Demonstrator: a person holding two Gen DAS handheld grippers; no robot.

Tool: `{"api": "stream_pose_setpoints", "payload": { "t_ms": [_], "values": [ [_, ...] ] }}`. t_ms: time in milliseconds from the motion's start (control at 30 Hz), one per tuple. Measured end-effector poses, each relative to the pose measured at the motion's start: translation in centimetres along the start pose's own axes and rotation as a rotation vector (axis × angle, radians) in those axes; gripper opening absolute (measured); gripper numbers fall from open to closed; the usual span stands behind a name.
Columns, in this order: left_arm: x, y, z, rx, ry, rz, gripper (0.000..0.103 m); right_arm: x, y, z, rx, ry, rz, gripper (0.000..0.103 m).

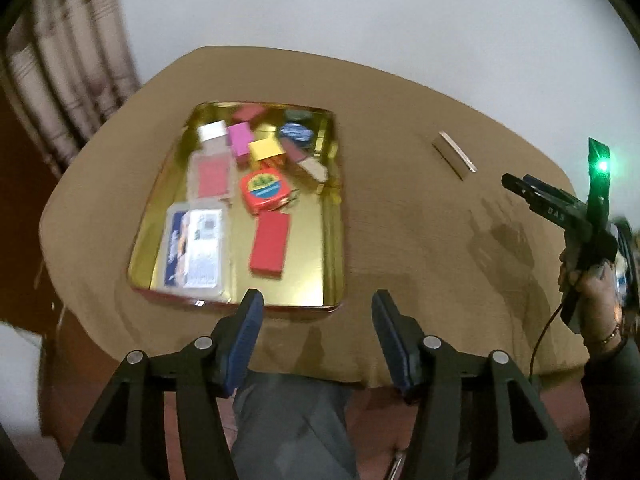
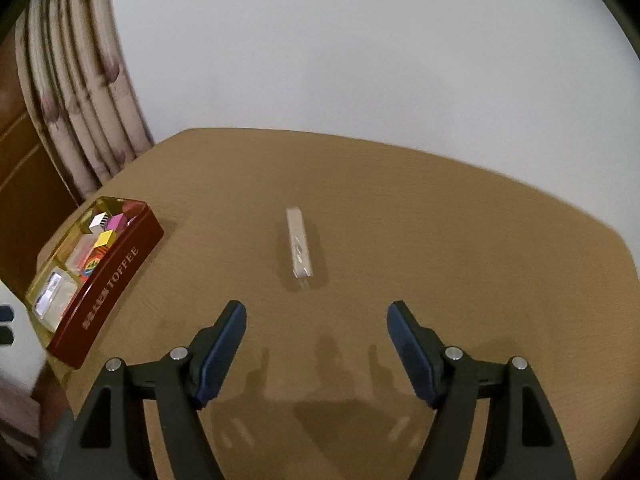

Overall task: Organize rigid objects
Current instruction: 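Grasp the silver bar with the right gripper, then lower the silver bar into the gold tin and open the right gripper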

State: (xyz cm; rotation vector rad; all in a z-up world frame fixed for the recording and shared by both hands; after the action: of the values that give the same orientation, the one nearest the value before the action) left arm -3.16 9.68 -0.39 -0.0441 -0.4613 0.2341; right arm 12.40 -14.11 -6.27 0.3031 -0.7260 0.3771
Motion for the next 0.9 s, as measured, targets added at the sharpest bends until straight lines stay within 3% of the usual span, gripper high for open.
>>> {"api": "stream_pose_setpoints", "payload": {
  "t_ms": [333, 567, 600, 667, 700, 833, 900],
  "values": [
    [-2.9, 4.7, -0.7, 0.139, -0.036, 0.091, 0.056, 3.2, 2.3, -6.0, -0.037, 0.120, 0.084, 0.075],
    [-4.1, 6.4, -1.1, 0.223, -0.066, 0.057, 0.059, 4.1, 1.4, -9.2, -0.070, 0.195, 0.076, 0.074],
    [-4.3, 6.5, -1.3, 0.227, -0.063, 0.053, 0.060, 4.1, 1.3, -9.7, -0.073, 0.208, 0.075, 0.068],
    [-4.7, 6.8, -1.8, 0.231, -0.051, 0.052, 0.060, 3.6, 1.1, -10.8, -0.077, 0.254, 0.078, 0.043],
    [-4.9, 6.9, -1.9, 0.231, -0.043, 0.052, 0.060, 3.2, 1.1, -11.4, -0.077, 0.285, 0.074, 0.023],
    [-5.2, 8.0, -1.8, 0.231, -0.040, 0.087, 0.060, 2.3, 1.4, -11.8, -0.080, 0.307, 0.068, 0.020],
    [-5.3, 8.7, -1.5, 0.231, -0.043, 0.107, 0.061, 2.3, 1.6, -11.0, -0.031, 0.295, 0.008, 0.020]
  ]
}}
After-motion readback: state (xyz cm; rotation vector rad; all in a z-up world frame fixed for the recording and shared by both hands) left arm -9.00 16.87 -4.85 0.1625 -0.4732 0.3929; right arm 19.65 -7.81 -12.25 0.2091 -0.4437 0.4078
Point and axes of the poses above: each gripper's, at about its wrist camera, not at the fingertips, and z roughly against the way its jaws point, y to its left, x to its top, the point moved 9 cm from there along -z, roughly the way its jaws point, and after that the axes turned 1 degree about x, right-handed, at the moved point
